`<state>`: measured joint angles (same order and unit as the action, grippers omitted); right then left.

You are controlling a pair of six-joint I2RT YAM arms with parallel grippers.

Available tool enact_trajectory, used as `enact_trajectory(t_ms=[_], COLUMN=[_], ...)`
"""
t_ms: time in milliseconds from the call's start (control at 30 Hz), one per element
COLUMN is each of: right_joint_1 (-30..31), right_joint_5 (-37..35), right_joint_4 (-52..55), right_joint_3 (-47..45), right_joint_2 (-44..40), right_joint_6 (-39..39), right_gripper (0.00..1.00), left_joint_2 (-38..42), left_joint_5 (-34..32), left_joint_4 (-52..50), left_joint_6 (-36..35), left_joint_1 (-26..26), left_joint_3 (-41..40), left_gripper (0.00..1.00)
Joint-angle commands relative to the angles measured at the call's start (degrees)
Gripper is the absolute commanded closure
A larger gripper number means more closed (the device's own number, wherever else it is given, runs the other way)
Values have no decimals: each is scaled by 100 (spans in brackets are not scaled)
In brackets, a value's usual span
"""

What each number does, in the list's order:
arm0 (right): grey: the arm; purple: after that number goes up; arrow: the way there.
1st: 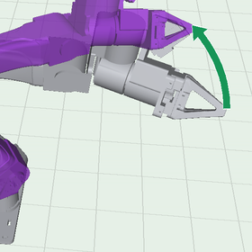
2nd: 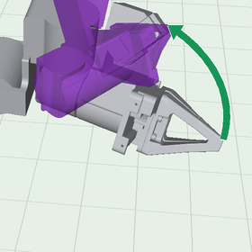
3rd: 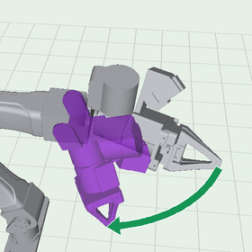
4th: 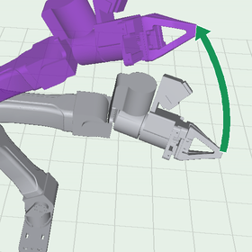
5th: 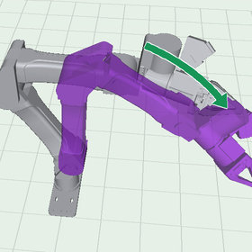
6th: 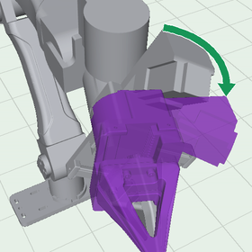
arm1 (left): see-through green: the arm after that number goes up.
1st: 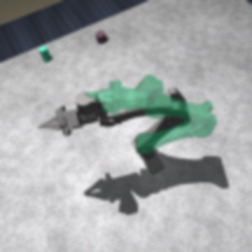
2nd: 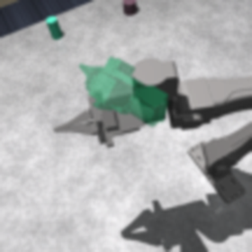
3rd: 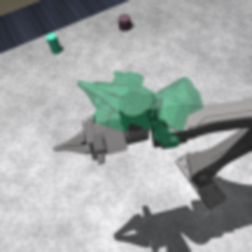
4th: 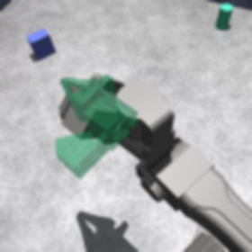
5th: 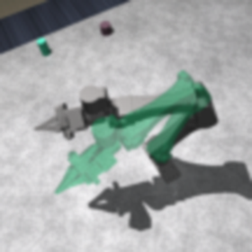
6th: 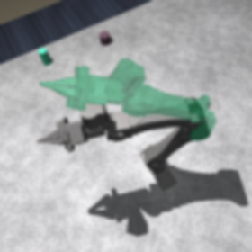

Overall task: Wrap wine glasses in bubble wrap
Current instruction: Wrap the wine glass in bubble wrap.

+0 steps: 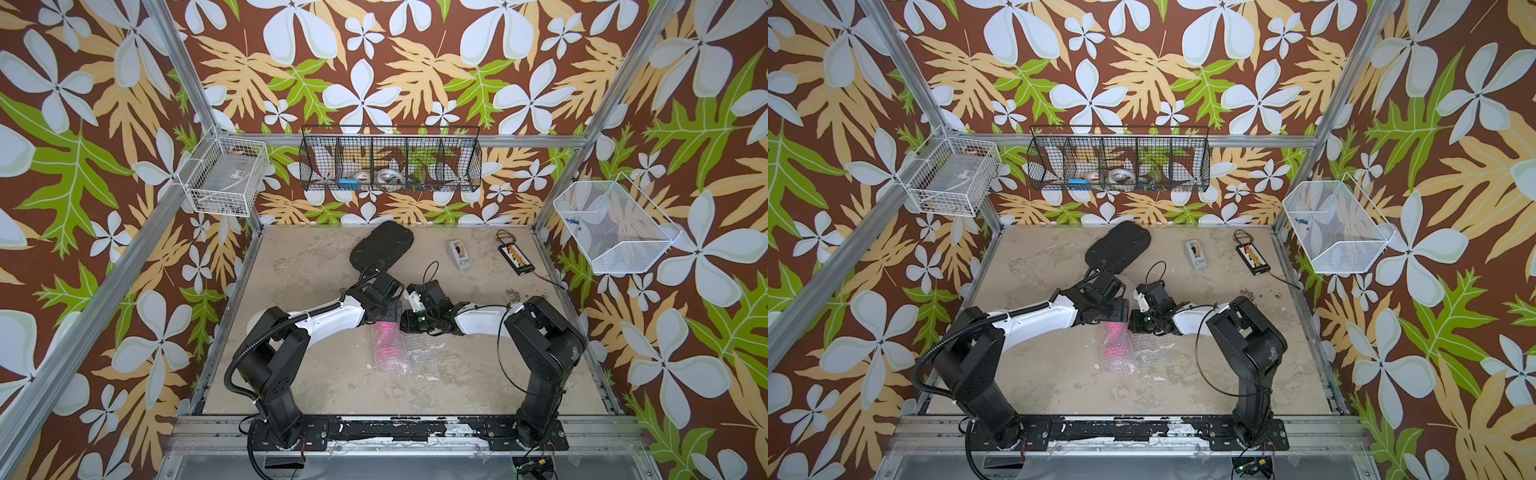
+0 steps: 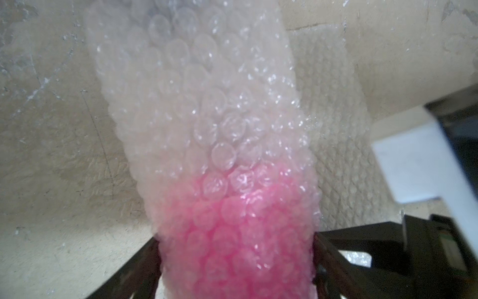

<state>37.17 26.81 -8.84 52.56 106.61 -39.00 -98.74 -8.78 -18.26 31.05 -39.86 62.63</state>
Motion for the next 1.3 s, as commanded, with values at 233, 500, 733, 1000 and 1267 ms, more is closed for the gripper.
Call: enact_trajectory(t_ms=[233,500,733,1000,1267], right_joint_1=[-419,-809,-1073,-1187,-1221], right_joint_5=[-43,-526,-1576,-1904,-1000], right_joint_4=[630,1286,1667,1650,1194], right_joint_3=[-140,-236,-247,-395,-552], right_joint_2=[-696,-1264,-1159,-1137,-898], right_joint_6=[207,642,843,849,665], right_gripper=[76,72,62,55,57], left_joint_2=[-84,-403,-456,-799,-1129], left_joint_5=[-89,-296,-434,-815,-958], left_joint_4=[-204,-514,-761,-1209,-1430], left_joint_6=[322,275,227,282,373], left_joint_1=[4,-167,-234,-463,-571], left_joint_3=[4,323,562,1004,1407], left_gripper=[18,19,19,19,18])
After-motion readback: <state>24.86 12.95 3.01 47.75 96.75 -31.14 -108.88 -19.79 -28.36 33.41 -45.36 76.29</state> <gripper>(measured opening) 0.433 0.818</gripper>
